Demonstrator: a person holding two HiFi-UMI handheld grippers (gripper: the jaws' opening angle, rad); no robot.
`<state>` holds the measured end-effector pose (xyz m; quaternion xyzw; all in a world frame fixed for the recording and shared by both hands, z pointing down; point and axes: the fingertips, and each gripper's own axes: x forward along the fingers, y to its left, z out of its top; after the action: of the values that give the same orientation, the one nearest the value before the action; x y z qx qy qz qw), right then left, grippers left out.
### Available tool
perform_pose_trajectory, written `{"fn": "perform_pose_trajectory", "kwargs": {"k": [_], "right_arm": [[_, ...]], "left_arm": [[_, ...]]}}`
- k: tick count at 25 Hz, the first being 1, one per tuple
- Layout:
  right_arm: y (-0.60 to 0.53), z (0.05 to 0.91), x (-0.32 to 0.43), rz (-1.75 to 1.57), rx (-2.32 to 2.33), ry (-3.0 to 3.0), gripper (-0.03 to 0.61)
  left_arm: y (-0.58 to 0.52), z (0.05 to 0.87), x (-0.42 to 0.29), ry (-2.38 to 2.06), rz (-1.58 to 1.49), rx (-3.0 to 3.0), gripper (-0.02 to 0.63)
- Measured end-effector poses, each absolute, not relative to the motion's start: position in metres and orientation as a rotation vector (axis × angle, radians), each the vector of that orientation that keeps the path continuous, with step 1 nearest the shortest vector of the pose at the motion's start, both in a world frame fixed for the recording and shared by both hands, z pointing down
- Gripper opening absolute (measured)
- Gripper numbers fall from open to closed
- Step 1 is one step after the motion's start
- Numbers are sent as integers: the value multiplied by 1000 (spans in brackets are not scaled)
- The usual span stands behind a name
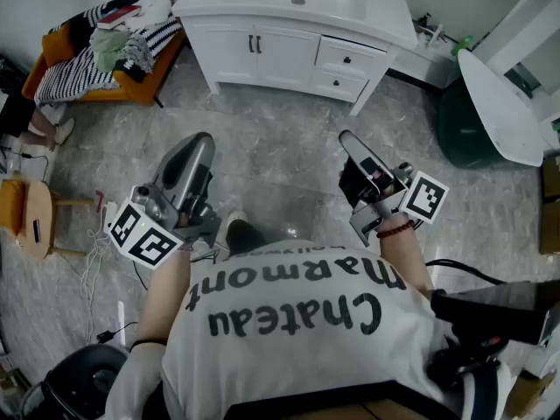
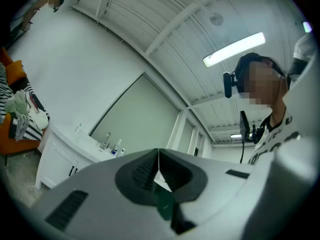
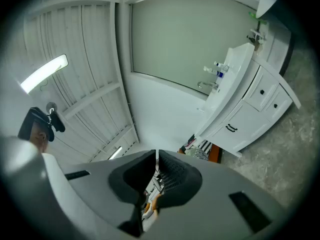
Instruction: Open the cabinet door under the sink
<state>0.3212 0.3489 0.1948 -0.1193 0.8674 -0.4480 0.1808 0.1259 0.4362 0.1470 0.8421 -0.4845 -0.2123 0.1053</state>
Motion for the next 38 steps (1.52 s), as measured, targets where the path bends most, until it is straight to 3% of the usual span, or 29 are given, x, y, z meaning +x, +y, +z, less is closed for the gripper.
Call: {"fn": "perform_pose_trajectory", "kwargs": {"k": [19, 38], "right_arm": [[353, 233, 277, -1298, -345, 2671, 26], [274, 273, 219, -1372, -598, 2725, 26]], "left_arm": [[409, 192, 168, -1419, -358, 2491, 11], [303, 215, 103, -1320, -316, 2452, 11]]}}
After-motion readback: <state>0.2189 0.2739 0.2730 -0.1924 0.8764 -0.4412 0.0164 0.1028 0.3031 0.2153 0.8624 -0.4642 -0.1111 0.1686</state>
